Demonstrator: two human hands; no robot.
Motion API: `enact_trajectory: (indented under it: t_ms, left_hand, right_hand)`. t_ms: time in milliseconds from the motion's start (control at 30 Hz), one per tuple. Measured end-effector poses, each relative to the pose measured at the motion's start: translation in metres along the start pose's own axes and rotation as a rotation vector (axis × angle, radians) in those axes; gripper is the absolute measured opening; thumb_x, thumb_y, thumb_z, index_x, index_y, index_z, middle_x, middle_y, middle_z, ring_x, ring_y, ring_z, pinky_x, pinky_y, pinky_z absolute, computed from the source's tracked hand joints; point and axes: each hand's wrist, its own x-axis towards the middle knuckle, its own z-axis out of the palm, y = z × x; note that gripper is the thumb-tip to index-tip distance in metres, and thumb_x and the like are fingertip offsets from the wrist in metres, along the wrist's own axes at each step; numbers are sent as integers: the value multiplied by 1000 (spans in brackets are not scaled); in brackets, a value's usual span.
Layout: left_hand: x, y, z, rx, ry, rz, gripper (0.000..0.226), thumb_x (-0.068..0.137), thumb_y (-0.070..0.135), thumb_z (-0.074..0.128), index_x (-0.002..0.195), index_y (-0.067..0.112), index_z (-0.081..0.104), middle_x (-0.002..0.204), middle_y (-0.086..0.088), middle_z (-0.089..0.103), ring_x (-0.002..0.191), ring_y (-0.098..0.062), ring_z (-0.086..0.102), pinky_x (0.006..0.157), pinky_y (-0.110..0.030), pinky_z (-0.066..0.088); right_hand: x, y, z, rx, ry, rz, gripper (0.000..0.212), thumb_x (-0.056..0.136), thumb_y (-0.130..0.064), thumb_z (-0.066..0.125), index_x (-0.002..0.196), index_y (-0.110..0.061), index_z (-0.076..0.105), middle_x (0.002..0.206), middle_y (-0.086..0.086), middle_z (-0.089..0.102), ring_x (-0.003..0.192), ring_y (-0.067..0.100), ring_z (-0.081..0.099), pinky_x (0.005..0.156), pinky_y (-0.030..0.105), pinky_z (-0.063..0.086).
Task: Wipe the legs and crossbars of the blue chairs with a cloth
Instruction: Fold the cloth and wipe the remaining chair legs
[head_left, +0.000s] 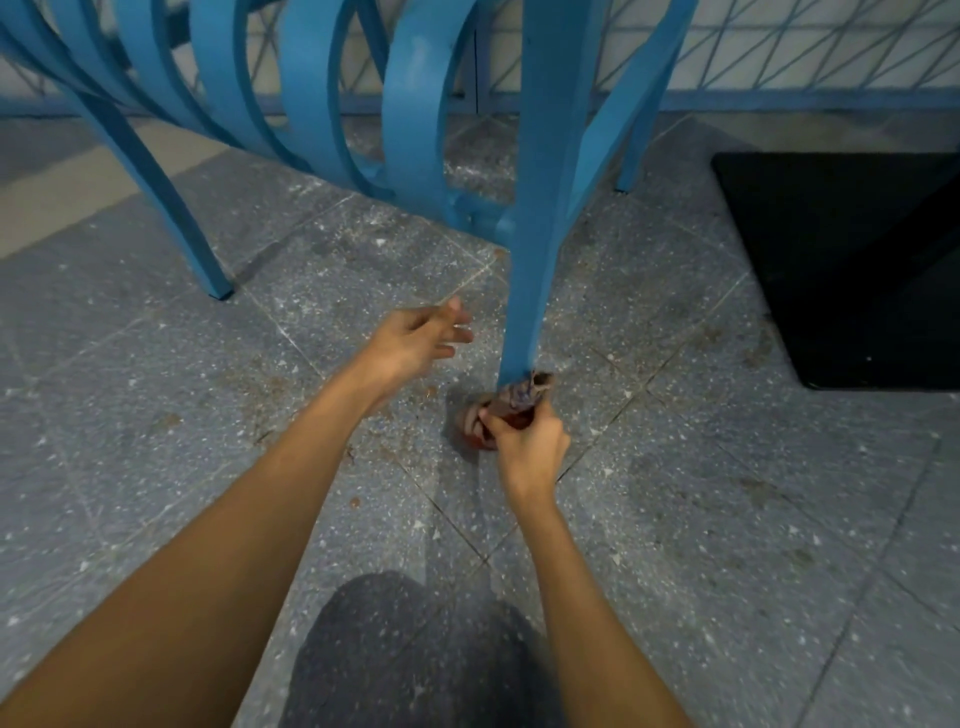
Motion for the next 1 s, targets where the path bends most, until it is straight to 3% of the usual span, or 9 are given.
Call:
enact_trajectory:
  t_ms: [67,200,333,467,533,633,767,900,1000]
  left_hand:
    - [0,-6,-2,19,17,-47,39,98,39,43,121,13,61,113,2,68,94,-7,63,58,-11,49]
    - [2,-13,-4,14,69,-73,25,99,29,44,111,21,63,102,8,70,97,-12,64,73,-29,48]
    - [5,-6,1,-20,96,-47,23,99,26,41,104,22,64,99,9,71,94,-10,65,81,-33,46]
    - [4,-1,6,-62,100,-44,23,100,21,40,97,25,63,95,10,71,88,-7,66,78,-31,47]
    - [4,1,7,-77,89,-44,22,99,23,43,101,23,65,96,9,71,89,-7,66,81,-31,46]
    - [-2,3,10,-81,60,-73,22,99,20,44,107,18,65,104,2,70,89,-11,65,76,-28,46]
    - [-9,18,7,-18,53,-48,21,97,15,44,94,23,63,89,4,70,89,-15,66,66,-27,45]
    - [-6,51,-27,-521,226,-90,22,99,20,40,97,18,62,89,2,70,87,-17,65,75,-32,51]
    - [-5,71,-57,-1025,241,-121,23,99,28,40,92,16,59,82,0,65,80,-16,61,76,-34,52]
  right_hand:
    - [-1,-24,-3,41,72,-111,43,73,-14,81,112,-8,65,101,6,71,92,15,65,78,8,46]
    - [-6,-85,-19,89,241,-420,50,69,-30,83,109,-6,66,99,0,65,92,16,53,77,6,39]
    - [-5,-112,-27,120,322,-558,51,69,-38,82,103,-4,65,99,2,64,92,18,54,78,19,43]
    - [-3,-71,-14,52,255,-462,58,71,-38,79,109,3,62,103,11,63,97,24,54,84,19,41]
    - [-3,-50,-9,-1,159,-331,54,71,-27,82,111,3,61,104,13,62,100,29,56,87,28,43]
    - [-3,-46,-14,-72,81,-197,44,70,-24,84,102,-2,65,99,12,67,98,29,62,84,29,48]
    - [-14,-107,-33,-2,182,-328,51,69,-33,83,107,-6,63,102,7,66,98,23,60,86,31,48]
    - [-37,-165,-45,111,320,-482,75,74,-31,81,133,2,47,123,8,53,116,14,48,102,17,35]
    - [-47,-182,-48,132,348,-536,67,75,-22,80,128,5,49,120,11,53,111,16,50,101,20,40]
